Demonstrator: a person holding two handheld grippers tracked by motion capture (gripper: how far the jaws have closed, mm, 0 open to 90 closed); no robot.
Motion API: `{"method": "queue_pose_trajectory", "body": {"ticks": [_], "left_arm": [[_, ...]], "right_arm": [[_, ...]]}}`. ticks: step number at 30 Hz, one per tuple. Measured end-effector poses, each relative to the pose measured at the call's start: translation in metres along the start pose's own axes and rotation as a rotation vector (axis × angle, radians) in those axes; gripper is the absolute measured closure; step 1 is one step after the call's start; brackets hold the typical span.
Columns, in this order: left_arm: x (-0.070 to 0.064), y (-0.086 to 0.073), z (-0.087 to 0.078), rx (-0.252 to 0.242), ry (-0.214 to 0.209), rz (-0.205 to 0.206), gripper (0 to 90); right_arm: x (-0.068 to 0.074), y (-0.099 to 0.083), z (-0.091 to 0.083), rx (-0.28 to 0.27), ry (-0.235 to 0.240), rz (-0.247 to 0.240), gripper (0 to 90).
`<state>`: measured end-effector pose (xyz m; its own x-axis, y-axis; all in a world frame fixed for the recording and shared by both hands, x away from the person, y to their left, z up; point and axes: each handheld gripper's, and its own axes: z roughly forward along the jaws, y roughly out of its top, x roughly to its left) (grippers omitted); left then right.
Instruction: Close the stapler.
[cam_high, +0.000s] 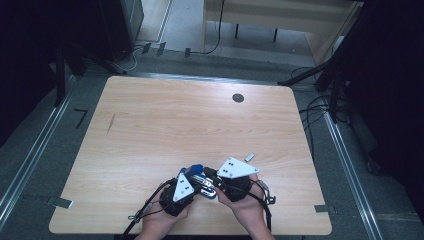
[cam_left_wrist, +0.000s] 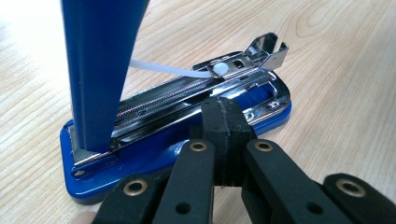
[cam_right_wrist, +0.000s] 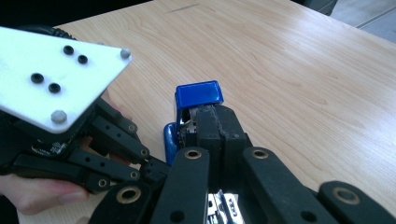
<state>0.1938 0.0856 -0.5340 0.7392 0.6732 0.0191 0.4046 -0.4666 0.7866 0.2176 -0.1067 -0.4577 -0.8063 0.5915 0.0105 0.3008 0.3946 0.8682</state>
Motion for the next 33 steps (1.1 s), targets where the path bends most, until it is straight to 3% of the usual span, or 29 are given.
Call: {"method": "queue_pose_trajectory", "body": {"ticks": [16,27,33], "left_arm": [[0.0,0.0,0.0,0.0,0.003,0.003,90.0],[0.0,0.0,0.0,-0.002,0.002,0.004,90.0],[0.0,0.0,0.0,-0.001,0.003,0.006,90.0]], "right_arm": [[0.002,0.007,0.005,-0.017,0.005,0.008,90.0],[0.008,0.018,0.015,-0.028,0.018,-0.025,90.0],[0.007,0.022,0.02,-0.041,0.034,-0.012,90.0]]}}
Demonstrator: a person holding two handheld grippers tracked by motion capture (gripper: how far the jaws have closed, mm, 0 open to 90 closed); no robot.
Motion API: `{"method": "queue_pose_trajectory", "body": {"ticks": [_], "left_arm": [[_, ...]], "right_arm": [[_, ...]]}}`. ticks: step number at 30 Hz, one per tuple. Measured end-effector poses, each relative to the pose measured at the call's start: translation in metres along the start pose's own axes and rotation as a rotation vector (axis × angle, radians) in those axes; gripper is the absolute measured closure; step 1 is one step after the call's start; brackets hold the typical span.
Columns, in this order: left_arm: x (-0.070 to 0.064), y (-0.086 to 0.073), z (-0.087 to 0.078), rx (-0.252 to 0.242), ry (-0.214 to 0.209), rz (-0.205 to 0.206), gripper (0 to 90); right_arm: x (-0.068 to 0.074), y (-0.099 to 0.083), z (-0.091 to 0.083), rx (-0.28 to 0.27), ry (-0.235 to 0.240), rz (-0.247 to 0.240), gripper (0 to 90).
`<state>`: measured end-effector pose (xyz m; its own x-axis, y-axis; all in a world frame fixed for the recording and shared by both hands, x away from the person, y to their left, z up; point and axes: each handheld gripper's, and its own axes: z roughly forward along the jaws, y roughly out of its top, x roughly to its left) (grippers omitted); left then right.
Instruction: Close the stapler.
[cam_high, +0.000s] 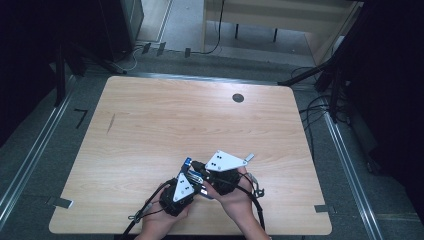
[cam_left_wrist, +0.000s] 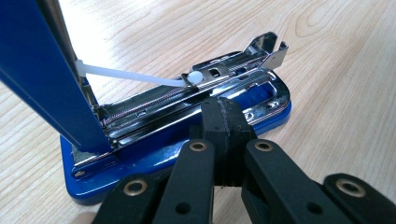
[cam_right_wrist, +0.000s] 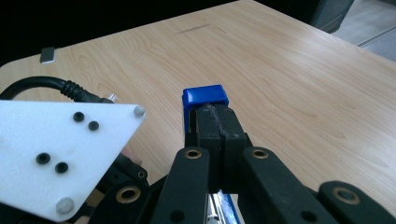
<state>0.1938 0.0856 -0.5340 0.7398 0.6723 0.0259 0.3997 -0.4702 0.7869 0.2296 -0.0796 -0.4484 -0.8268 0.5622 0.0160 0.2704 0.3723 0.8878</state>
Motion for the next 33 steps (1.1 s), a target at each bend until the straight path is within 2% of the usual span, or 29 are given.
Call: {"method": "queue_pose_trajectory", "body": {"ticks": [11,33], "left_arm": [[0.0,0.0,0.0,-0.002,0.003,0.003,90.0],[-0.001,0.0,0.0,-0.004,0.007,0.006,90.0]], "right_arm": [[0.001,0.005,0.006,0.001,0.004,-0.012,90.0],[-0.001,0.014,0.026,-0.016,0.056,-0.022,90.0]]}}
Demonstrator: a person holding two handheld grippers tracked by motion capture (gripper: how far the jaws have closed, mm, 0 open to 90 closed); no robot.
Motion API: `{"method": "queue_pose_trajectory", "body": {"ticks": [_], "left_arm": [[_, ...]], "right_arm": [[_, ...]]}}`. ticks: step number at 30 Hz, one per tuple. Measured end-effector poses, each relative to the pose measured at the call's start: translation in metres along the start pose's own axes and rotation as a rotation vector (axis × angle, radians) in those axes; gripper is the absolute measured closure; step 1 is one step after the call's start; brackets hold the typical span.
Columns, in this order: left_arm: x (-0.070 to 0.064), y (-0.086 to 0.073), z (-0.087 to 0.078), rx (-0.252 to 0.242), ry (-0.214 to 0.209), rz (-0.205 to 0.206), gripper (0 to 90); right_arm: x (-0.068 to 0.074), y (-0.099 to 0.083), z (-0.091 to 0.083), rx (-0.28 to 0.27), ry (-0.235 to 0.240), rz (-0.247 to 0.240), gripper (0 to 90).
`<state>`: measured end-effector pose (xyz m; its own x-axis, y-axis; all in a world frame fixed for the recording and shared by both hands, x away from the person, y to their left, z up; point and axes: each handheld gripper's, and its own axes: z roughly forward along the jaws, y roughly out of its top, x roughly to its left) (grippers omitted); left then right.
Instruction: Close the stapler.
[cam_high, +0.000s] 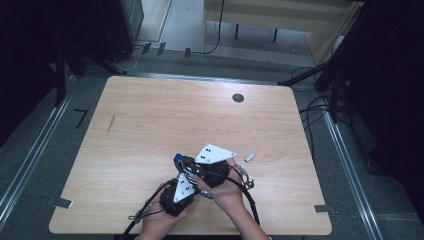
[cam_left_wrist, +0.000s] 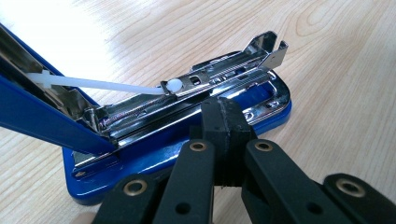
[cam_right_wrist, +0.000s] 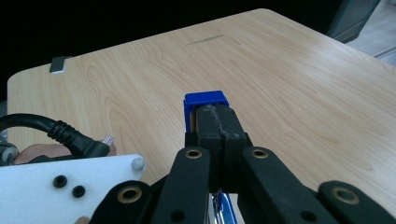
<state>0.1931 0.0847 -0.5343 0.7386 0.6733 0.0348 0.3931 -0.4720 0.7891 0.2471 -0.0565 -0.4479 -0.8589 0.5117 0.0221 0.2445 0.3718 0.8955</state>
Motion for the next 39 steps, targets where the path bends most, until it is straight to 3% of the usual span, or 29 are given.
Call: {"method": "queue_pose_trajectory", "body": {"ticks": [18,23,39], "left_arm": [[0.0,0.0,0.0,0.001,0.002,0.006,90.0],[0.0,0.0,0.0,-0.001,0.003,0.006,90.0],[0.0,0.0,0.0,0.0,0.004,0.006,90.0]], "right_arm": [[-0.003,0.005,0.018,0.004,0.042,-0.012,90.0],[-0.003,0.002,0.03,0.058,0.055,-0.031,90.0],[-0.013,-0.002,0.046,0.094,0.123,-0.005,90.0]]}}
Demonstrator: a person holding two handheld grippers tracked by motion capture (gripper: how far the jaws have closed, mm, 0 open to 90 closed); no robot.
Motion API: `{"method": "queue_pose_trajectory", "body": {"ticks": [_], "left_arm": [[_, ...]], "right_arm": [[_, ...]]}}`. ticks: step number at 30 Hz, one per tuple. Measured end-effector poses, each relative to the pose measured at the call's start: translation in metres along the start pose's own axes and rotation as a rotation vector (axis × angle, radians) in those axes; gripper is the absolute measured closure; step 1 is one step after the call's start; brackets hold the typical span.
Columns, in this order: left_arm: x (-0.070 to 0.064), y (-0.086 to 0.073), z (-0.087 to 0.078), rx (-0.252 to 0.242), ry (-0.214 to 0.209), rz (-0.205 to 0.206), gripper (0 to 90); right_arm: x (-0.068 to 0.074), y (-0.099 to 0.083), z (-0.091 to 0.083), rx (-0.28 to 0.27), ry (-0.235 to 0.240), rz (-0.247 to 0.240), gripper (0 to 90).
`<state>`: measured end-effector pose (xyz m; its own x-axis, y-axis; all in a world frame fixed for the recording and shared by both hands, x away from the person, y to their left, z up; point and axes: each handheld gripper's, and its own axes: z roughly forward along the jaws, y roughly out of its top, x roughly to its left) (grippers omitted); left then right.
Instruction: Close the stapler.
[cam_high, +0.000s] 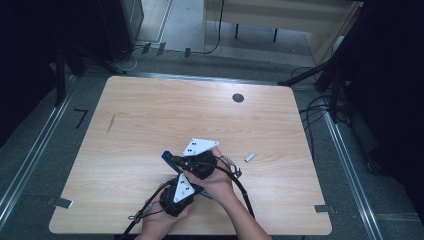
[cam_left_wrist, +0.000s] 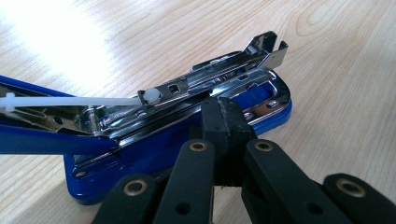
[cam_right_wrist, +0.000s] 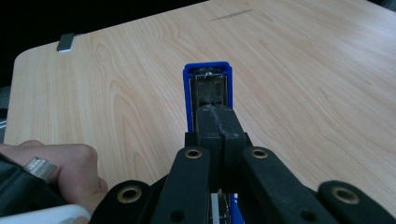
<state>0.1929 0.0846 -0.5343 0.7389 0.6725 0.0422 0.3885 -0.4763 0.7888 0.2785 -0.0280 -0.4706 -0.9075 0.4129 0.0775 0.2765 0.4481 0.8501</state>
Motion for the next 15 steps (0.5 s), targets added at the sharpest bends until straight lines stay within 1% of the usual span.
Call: {"method": "queue_pose_trajectory", "body": {"ticks": [5,8,11,12,13,14,15], "left_arm": [[0.0,0.0,-0.0001,0.001,-0.001,0.002,90.0],[-0.0001,0.0,-0.0001,0.001,-0.001,0.002,90.0],[-0.0007,0.0,0.0,0.001,0.004,0.005,90.0],[-0.0008,0.0,-0.0002,0.003,0.005,0.007,90.0],[-0.0008,0.0,-0.0002,0.003,0.005,0.007,90.0],[-0.0009,0.0,-0.0001,0.002,0.005,0.005,90.0],[-0.0009,0.0,-0.0001,0.002,0.005,0.005,90.0]], "right_arm": [[-0.002,-0.0012,0.0038,0.008,0.019,0.008,90.0],[-0.0037,-0.0021,0.0049,0.001,0.032,-0.002,90.0],[-0.0045,-0.0024,0.005,0.0,0.04,-0.002,90.0],[-0.0046,-0.0033,0.0062,0.019,0.038,-0.013,90.0],[-0.0046,-0.0033,0.0062,0.019,0.038,-0.013,90.0],[-0.0046,-0.0063,0.0092,0.044,0.038,-0.019,90.0],[-0.0049,-0.0075,0.0103,0.045,0.038,-0.019,90.0]]}}
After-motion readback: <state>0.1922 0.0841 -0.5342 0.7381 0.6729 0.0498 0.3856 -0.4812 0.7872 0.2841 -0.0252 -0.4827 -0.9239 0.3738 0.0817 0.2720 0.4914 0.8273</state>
